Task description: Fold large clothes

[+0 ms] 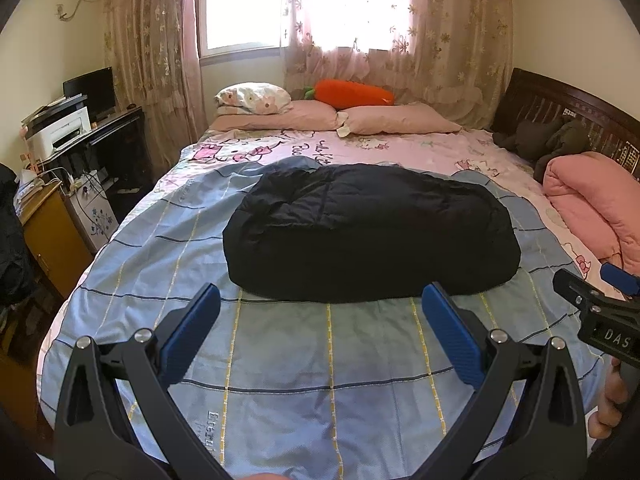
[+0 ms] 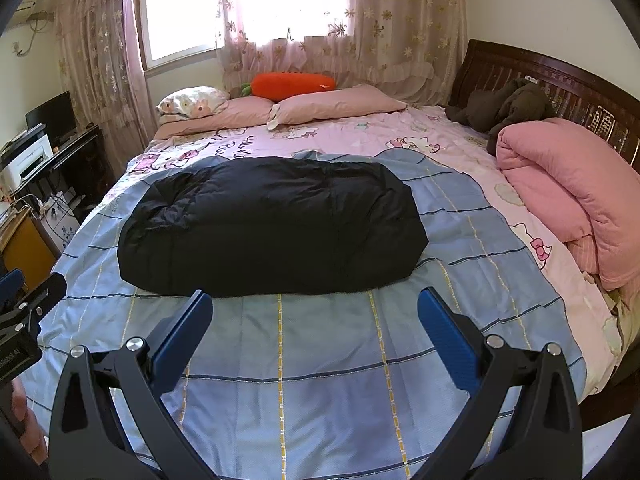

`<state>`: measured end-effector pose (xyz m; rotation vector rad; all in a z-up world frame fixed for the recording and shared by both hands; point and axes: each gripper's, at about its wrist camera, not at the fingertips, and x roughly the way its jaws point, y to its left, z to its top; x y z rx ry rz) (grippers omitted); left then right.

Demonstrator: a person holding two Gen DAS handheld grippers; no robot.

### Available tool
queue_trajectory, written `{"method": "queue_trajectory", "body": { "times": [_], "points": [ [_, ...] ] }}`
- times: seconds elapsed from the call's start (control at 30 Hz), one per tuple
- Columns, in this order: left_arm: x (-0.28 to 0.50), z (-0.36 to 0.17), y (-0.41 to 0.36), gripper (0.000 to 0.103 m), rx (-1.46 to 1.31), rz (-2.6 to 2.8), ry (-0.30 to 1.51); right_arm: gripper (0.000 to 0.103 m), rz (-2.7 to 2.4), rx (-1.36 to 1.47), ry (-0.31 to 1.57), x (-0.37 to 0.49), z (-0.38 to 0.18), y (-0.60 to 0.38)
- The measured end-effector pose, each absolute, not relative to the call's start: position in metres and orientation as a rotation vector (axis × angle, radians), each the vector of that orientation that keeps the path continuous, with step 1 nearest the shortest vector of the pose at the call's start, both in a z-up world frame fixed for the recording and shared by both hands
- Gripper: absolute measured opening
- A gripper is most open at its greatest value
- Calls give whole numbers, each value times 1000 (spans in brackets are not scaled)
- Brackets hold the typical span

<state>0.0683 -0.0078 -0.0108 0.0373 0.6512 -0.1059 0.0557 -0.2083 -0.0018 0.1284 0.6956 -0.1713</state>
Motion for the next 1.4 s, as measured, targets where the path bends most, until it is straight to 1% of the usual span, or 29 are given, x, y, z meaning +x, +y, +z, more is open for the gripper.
{"method": "queue_trajectory", "body": {
  "times": [1.4],
  "points": [
    [76,-17,-5,101,34,-113,685,102,-161,123,704,54,-6,-203]
  ]
}}
